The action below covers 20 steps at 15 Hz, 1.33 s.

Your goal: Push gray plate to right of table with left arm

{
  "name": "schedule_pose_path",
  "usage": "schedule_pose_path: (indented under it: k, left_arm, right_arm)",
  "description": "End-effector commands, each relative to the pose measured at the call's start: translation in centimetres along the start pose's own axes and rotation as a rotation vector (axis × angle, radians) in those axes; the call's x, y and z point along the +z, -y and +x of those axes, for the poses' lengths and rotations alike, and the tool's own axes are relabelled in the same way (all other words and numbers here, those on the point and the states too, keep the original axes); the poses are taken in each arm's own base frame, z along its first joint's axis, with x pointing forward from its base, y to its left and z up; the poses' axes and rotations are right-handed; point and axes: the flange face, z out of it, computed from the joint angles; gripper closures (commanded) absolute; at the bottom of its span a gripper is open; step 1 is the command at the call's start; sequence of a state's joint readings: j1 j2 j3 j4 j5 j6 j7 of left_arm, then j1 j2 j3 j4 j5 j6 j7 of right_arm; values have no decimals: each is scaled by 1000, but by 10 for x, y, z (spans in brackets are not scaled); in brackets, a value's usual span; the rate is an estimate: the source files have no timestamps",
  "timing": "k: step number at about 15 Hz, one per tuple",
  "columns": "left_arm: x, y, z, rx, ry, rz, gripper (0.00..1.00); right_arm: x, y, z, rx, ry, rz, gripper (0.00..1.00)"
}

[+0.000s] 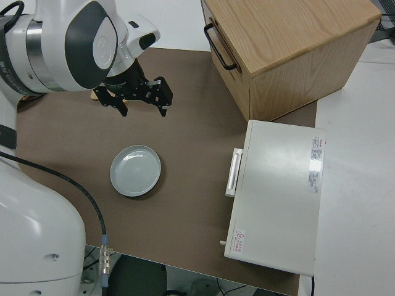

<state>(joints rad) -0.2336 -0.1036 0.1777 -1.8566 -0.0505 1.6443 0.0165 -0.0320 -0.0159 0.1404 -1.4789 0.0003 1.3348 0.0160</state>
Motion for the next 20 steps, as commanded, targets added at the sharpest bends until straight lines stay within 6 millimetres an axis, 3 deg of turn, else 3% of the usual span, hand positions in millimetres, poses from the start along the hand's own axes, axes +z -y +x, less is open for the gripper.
schedule_pose_path:
  k: [1, 5, 9, 13, 20]
  left_arm:
    - [-31, 37, -7, 71, -16, 1, 5]
    - [-61, 58, -10, 108, -52, 2, 5]
    - [-74, 73, -13, 84, -79, 12, 5]
    - [-78, 88, -13, 64, -86, 42, 5]
    - [-77, 87, -9, 71, -84, 83, 5]
  right_arm:
    - [-4, -1, -3, 16, 4, 4, 17]
    - [-4, -1, -3, 13, 4, 4, 17]
    - [-4, -1, -3, 15, 4, 4, 17]
    - [-4, -1, -3, 15, 4, 4, 17]
    - [-4, -1, -3, 16, 4, 4, 17]
